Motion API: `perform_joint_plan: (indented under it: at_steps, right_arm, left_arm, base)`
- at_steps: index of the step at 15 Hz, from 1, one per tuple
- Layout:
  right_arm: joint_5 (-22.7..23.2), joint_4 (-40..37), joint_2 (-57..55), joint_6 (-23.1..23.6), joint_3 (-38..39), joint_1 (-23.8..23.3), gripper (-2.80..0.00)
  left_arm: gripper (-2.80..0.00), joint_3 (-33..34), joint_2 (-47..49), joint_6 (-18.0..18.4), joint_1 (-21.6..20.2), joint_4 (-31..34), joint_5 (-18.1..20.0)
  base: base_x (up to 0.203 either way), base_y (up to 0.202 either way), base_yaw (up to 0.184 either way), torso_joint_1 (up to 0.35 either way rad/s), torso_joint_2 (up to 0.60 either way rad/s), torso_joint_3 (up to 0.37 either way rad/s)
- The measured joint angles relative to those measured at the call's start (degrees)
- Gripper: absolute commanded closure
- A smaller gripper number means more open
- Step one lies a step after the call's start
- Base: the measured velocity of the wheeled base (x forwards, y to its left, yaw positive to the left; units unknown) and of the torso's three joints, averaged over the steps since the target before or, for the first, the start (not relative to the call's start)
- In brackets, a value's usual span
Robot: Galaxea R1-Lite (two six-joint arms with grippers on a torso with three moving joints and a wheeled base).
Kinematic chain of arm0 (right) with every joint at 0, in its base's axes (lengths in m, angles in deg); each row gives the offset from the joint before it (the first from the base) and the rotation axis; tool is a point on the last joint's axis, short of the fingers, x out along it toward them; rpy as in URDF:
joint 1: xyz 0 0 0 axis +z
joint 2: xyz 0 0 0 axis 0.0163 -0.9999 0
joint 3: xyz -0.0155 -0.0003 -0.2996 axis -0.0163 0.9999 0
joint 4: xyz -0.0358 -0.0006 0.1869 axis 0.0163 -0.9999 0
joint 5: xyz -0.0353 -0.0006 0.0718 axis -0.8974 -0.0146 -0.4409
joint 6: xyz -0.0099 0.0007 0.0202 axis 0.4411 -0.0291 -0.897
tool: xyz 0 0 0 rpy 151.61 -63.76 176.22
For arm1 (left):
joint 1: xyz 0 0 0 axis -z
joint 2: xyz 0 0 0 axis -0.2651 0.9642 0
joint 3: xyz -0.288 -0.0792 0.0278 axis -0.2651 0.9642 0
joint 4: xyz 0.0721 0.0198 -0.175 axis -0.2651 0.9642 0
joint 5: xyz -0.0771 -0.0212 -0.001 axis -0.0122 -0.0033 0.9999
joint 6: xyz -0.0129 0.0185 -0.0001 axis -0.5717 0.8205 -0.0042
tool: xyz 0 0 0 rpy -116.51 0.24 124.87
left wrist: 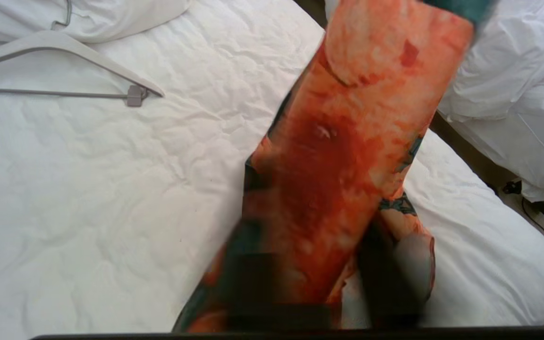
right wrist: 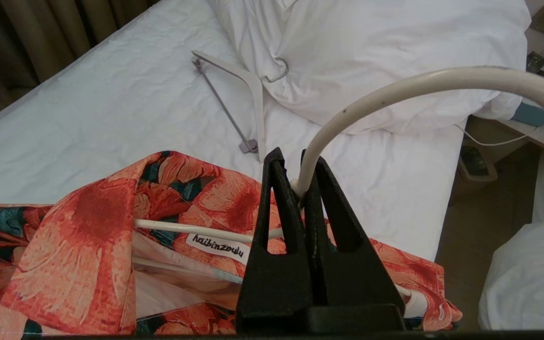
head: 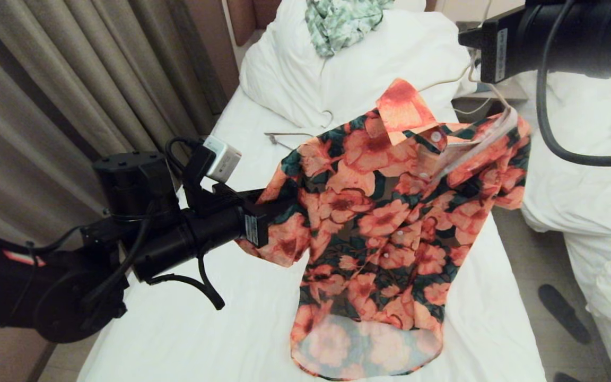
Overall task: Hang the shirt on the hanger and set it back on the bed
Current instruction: Take the clothes hanger out of the clothes
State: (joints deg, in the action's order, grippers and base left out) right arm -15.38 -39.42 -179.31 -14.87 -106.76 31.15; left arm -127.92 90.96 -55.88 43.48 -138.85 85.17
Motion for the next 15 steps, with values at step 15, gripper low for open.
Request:
perform_joint_plan:
  at_steps: [15]
  right_arm:
    - [-0.2,-0.2,-0.2,0.2,-1.6,-1.8,0.00]
  left_arm:
    - [0.00,-2.5,1.2,0.5,-9.2,7.5,6.5]
  base:
    - [0.000,0.000,0.000,0.000,0.00,0.000]
